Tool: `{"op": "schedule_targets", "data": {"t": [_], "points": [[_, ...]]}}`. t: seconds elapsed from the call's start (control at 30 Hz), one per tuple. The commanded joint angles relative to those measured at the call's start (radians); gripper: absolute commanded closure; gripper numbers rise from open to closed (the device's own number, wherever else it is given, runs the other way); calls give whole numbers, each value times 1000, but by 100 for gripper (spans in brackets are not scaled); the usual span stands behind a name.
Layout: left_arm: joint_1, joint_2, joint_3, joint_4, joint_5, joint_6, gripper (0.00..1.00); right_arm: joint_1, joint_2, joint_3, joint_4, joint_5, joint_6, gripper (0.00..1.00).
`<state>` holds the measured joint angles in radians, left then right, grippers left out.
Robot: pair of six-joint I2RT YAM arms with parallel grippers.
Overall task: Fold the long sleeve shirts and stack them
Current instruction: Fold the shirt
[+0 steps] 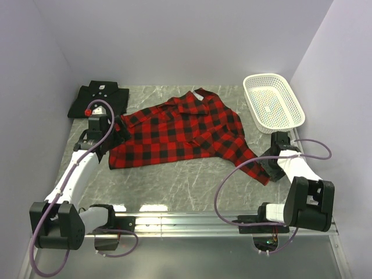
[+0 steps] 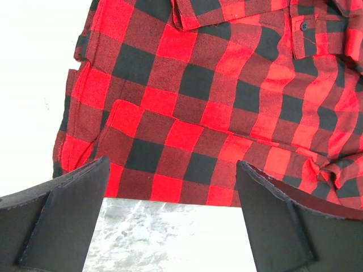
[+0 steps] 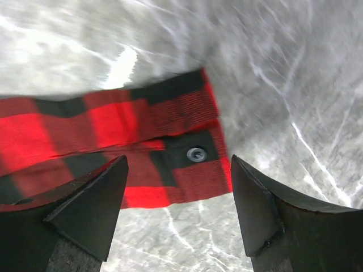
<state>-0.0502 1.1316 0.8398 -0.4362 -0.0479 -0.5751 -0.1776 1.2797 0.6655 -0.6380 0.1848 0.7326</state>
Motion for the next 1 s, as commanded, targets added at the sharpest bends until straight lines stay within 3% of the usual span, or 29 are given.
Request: {"op": "schedule_targets", "data": {"t": [0.0, 0.2, 0.3, 0.4, 0.43, 0.63, 0.8, 0.97], "points": [[-11, -30, 2, -4, -35, 27, 1, -11, 13, -26, 12, 2, 45, 20], [-19, -30, 2, -3, -38, 27, 1, -11, 81, -32, 40, -13, 33, 23], [-19, -29, 1, -4, -44, 27, 1, -11, 99, -47, 72, -34, 34, 34], [-19, -27, 1, -6, -52, 27, 1, -11, 95, -55, 93, -39, 33, 55], [-19, -26, 1, -4, -52, 27, 1, -11, 92, -58, 100, -42, 28, 66], [-19, -20, -2, -3, -49, 26, 1, -5, 27, -11, 51, -7, -11, 100], [-17, -9, -1, 2, -46, 24, 1, 61, -66, 184, -5, -30, -42, 100], [-17, -6, -5, 4, -47, 23, 1, 211, -31, 461, -11, -36, -84, 100]]}}
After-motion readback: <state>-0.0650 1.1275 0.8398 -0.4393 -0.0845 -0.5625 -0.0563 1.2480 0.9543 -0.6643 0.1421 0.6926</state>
